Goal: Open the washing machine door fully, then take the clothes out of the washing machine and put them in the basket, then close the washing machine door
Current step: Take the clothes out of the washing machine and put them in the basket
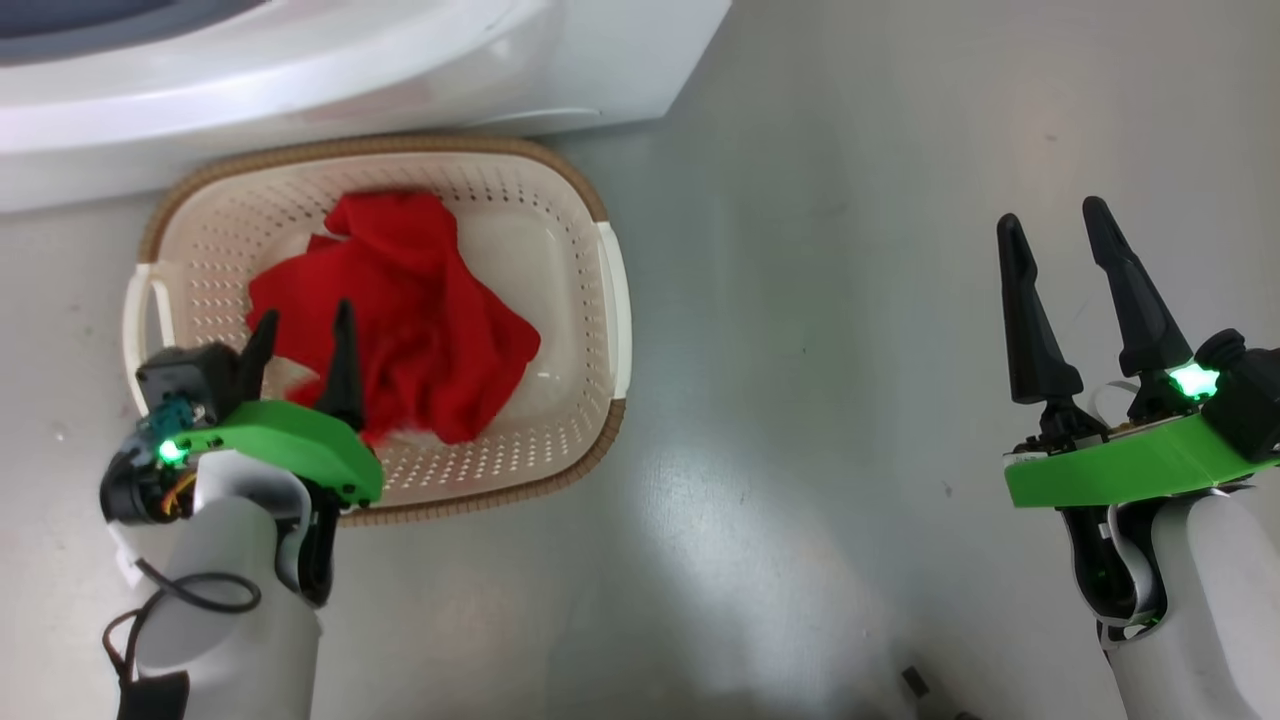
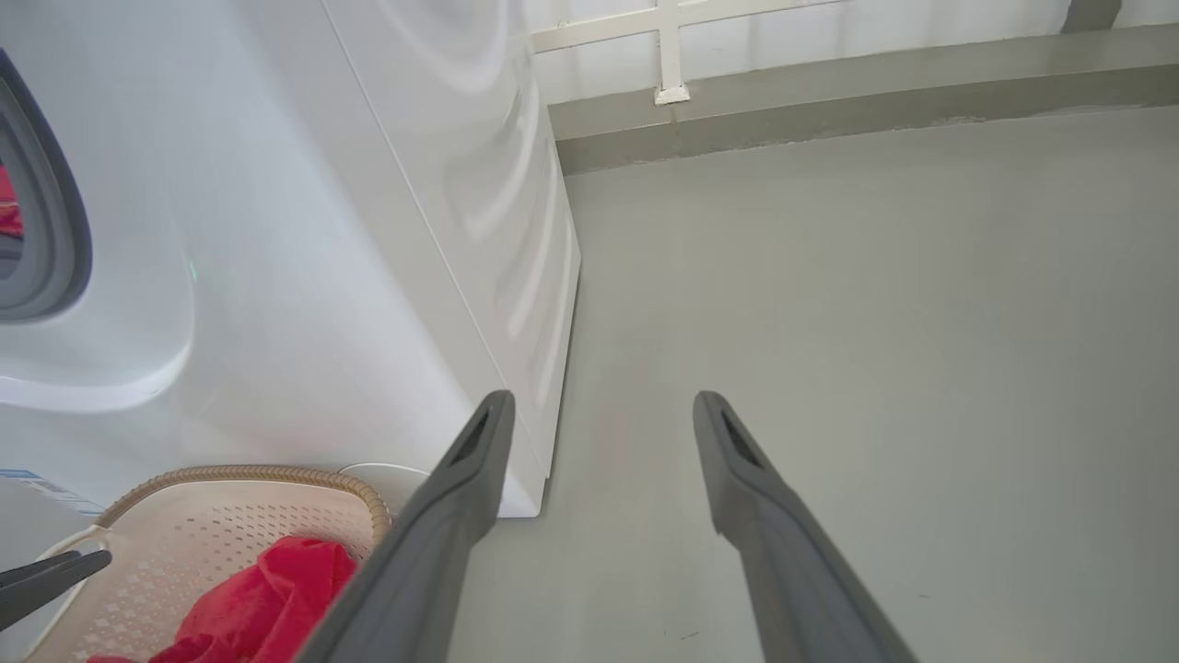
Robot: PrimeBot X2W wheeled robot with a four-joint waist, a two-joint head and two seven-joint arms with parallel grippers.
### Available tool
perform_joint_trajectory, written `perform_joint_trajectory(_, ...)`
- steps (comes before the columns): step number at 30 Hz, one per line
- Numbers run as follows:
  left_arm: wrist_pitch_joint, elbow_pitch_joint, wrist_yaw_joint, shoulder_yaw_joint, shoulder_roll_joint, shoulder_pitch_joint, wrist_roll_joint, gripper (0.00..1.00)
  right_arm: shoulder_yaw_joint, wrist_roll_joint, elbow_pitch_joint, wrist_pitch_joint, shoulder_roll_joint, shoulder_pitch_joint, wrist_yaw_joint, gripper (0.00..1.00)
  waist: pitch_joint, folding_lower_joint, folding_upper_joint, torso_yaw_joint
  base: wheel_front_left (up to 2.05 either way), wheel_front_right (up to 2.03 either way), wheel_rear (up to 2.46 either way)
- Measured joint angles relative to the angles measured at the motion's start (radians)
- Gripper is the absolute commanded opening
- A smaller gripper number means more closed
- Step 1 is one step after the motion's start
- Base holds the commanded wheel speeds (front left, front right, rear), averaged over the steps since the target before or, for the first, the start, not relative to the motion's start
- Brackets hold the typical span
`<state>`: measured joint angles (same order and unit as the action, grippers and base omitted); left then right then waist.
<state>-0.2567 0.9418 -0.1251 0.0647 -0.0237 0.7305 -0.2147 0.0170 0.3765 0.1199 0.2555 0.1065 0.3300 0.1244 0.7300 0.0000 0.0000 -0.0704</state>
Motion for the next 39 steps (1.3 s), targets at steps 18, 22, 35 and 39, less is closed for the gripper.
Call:
perform_joint_trajectory(18,0.000,-0.286,0.000,0.005,0.000,-0.168,-0.031,1.00,0.001,0.000,0.038,0.000,0.013,-0.056,0.000,1.00,-0.183,0.0000,0.0000,0.032,0.00,0.00,0.00)
perform_joint_trajectory(22,0.000,-0.347,0.000,0.006,0.000,-0.214,-0.031,1.00,0.002,0.000,0.048,0.000,0.017,-0.084,0.000,1.00,-0.232,0.0000,0.0000,0.042,0.00,0.00,0.00)
perform_joint_trajectory(35,0.000,-0.528,0.000,0.006,0.000,-0.356,-0.021,1.00,-0.007,0.000,0.066,0.000,0.025,-0.153,0.000,1.00,-0.387,0.0000,0.0000,0.069,0.00,0.00,0.00)
perform_joint_trajectory(39,0.000,-0.578,0.000,0.006,-0.001,-0.399,-0.011,1.00,-0.010,0.000,0.069,0.000,0.025,-0.182,0.000,1.00,-0.426,0.0000,0.0000,0.074,0.00,0.00,0.00)
